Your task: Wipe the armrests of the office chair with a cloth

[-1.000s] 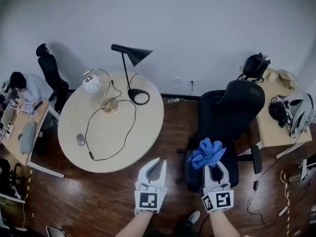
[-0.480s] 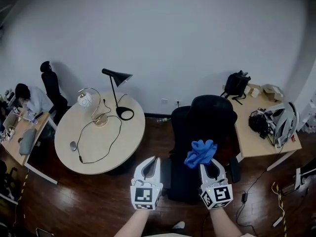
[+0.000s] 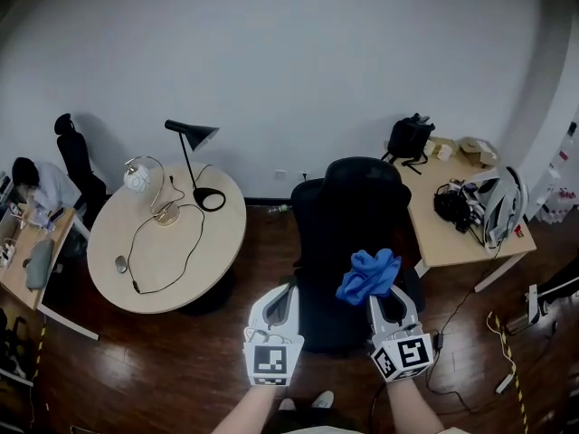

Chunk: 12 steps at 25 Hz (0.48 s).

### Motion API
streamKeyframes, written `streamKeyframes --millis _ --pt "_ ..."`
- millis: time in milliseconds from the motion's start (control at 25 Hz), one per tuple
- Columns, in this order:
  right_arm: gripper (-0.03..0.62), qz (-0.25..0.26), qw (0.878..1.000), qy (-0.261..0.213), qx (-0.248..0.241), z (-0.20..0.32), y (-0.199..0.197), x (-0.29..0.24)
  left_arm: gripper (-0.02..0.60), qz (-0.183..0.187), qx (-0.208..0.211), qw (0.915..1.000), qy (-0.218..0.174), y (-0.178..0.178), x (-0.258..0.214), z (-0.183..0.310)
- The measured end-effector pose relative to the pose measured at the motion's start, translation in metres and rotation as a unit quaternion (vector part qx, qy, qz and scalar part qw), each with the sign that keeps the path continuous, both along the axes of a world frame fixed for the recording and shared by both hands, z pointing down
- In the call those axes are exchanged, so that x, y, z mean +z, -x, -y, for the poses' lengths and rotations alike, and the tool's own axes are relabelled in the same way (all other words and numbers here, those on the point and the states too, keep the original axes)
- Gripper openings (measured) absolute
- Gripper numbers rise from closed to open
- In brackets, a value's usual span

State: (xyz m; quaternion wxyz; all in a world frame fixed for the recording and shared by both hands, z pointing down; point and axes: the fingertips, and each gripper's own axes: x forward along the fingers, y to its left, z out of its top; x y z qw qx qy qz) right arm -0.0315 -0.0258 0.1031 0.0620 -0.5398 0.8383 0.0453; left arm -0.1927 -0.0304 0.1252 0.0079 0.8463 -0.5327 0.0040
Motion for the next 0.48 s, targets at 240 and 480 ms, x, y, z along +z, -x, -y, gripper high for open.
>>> streamKeyframes --millis 240,480 --pt "0.080 0.013 0.999 0.003 0.036 -0.046 -0.051 -0.021 0.051 0.003 0.015 0.9970 -0.076 -0.019 -0.032 -0.028" --pt "0.080 0.012 0.999 0.003 0.033 -0.093 -0.113 -0.055 0.051 0.000 0.006 0.9954 -0.096 -0.067 -0.073 -0.066"
